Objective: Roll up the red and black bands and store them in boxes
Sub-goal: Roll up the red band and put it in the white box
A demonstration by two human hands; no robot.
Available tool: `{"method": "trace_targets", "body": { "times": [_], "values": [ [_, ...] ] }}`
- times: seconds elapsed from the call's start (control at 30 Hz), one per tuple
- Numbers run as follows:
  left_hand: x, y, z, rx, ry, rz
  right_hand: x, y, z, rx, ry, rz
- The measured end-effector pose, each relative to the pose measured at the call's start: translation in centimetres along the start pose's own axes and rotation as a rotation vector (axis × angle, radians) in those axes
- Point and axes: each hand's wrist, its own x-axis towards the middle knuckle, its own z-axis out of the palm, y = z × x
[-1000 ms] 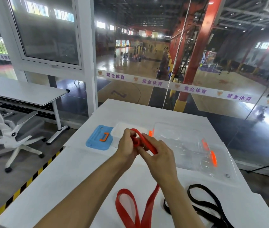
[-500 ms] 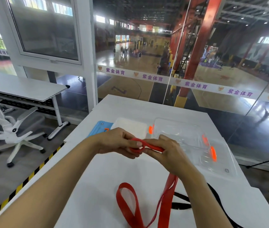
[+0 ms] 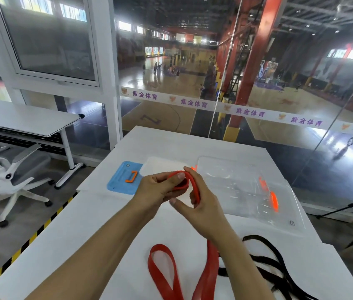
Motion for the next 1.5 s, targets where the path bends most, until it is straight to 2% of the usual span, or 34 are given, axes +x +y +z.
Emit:
{"method": "trace_targets", "body": {
  "times": [0.13, 0.3, 0.5, 0.6, 0.7, 0.8, 0.9, 1.13, 1.33, 1.4, 1.5],
  "values": [
    [-0.2, -2.1, 1.4, -0.114, 0.091, -0.003, -0.4, 0.2, 2.7, 0.022, 0.144, 0.06],
    [-0.5, -2.9, 1.4, -0.03, 0.086, -0.035, -0.7, 0.0, 2.9, -0.102, 0.269, 0.141],
    [-1.2, -3.3, 0.6, 0.044, 0.016, -0.101, -0.6, 0.7, 1.7, -0.194, 0.123, 0.111],
    [-1.2, -2.4, -0.2, 0.056, -0.128, -0.15, -0.7, 0.9, 0.9, -0.161, 0.092, 0.084],
    [-1.2, -1.0, -1.0, 0.16, -0.25, -0.225, -0.8, 1.1, 0.3, -0.151, -0.012, 0.041],
    [-0.9, -0.4, -1.3, 0.301, -0.244, -0.232, -1.1, 1.1, 0.0, -0.177, -0.051, 0.009],
    [-0.8, -0.7, -1.3, 0.343, -0.226, -0.208, -1.2, 1.2, -0.2, -0.213, -0.032, -0.007],
    [-1.3, -1.1, -1.7, 0.135, -0.276, -0.223, -1.0, 0.9, -0.7, -0.237, -0.045, 0.037],
    [-0.8, -2.8, -0.5, -0.116, -0.131, -0.143, -1.0, 0.3, 1.2, -0.251, 0.085, 0.055],
    [-0.6, -3.0, -0.2, -0.151, -0.096, -0.126, -0.8, 0.2, 1.8, -0.263, 0.127, 0.082],
    [-0.5, -3.1, -0.1, -0.153, -0.064, -0.121, -0.6, 0.3, 2.1, -0.299, 0.105, 0.106]
  ]
}}
